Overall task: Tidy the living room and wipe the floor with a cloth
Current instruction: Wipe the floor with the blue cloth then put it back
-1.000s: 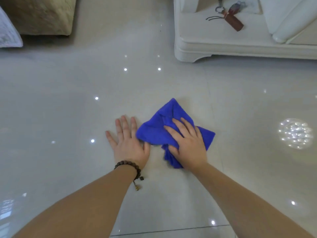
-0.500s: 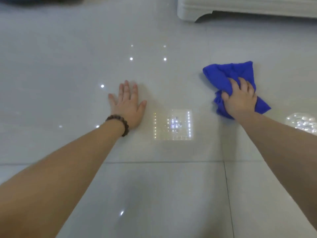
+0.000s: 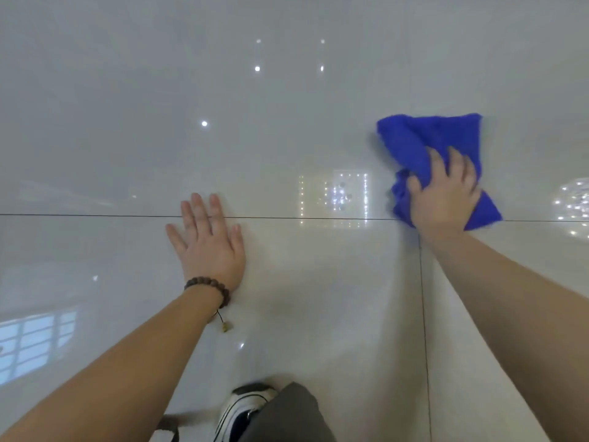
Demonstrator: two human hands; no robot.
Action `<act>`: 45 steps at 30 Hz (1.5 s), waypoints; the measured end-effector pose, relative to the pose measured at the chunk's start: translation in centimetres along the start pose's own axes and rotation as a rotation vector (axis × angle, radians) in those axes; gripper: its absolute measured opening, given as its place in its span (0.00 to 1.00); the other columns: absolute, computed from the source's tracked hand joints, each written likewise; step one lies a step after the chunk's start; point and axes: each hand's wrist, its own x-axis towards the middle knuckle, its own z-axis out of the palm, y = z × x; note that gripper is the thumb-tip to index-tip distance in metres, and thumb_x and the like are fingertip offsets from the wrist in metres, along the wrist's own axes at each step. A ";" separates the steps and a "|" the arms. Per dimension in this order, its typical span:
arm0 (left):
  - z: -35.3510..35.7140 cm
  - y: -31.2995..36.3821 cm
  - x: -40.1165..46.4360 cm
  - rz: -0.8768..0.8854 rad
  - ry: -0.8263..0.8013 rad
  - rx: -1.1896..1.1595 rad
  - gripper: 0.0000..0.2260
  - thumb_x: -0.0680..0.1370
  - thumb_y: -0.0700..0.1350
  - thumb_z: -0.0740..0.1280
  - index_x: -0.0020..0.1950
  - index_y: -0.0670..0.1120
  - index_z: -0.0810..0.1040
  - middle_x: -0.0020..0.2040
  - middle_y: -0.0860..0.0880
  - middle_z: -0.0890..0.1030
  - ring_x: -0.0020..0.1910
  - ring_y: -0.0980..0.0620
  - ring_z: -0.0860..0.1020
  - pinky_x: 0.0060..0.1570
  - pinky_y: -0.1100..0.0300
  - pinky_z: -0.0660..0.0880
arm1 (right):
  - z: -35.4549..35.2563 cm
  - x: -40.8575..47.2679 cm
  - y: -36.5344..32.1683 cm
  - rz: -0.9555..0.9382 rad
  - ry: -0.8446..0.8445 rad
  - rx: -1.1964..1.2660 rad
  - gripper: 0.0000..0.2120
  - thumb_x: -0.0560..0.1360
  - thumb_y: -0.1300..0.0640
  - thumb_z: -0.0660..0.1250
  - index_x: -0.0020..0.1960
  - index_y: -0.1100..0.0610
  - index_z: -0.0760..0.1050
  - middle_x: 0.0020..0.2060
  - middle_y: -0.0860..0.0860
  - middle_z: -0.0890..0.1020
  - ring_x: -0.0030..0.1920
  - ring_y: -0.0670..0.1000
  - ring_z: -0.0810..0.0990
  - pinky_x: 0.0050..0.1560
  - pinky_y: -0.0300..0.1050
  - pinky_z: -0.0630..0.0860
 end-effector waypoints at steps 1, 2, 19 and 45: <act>0.0 0.1 0.0 -0.001 0.007 -0.006 0.28 0.81 0.56 0.43 0.79 0.50 0.39 0.79 0.45 0.40 0.77 0.47 0.38 0.73 0.39 0.38 | -0.4 -0.3 0.3 0.205 0.018 0.030 0.29 0.73 0.43 0.54 0.72 0.49 0.64 0.73 0.54 0.63 0.73 0.59 0.59 0.68 0.64 0.59; -0.1 0.2 0.0 -0.004 0.007 -0.010 0.28 0.81 0.56 0.44 0.79 0.50 0.39 0.79 0.45 0.40 0.77 0.47 0.38 0.73 0.39 0.38 | -0.2 -2.0 -1.3 0.307 0.017 0.034 0.29 0.74 0.43 0.54 0.73 0.49 0.63 0.74 0.54 0.62 0.74 0.59 0.58 0.68 0.64 0.58; 0.7 14.8 -3.3 0.455 -0.075 -0.256 0.29 0.80 0.56 0.44 0.79 0.46 0.46 0.79 0.49 0.48 0.77 0.52 0.42 0.74 0.44 0.36 | -0.2 -18.0 4.0 0.088 0.050 -0.007 0.28 0.71 0.41 0.58 0.70 0.46 0.67 0.72 0.52 0.67 0.73 0.58 0.61 0.69 0.61 0.57; 6.1 43.2 -8.6 1.167 -0.066 0.266 0.35 0.78 0.65 0.42 0.79 0.46 0.40 0.79 0.43 0.40 0.77 0.44 0.38 0.72 0.36 0.41 | -5.4 -10.2 30.7 0.722 0.170 0.008 0.27 0.74 0.40 0.58 0.72 0.45 0.64 0.73 0.52 0.64 0.73 0.58 0.59 0.69 0.61 0.57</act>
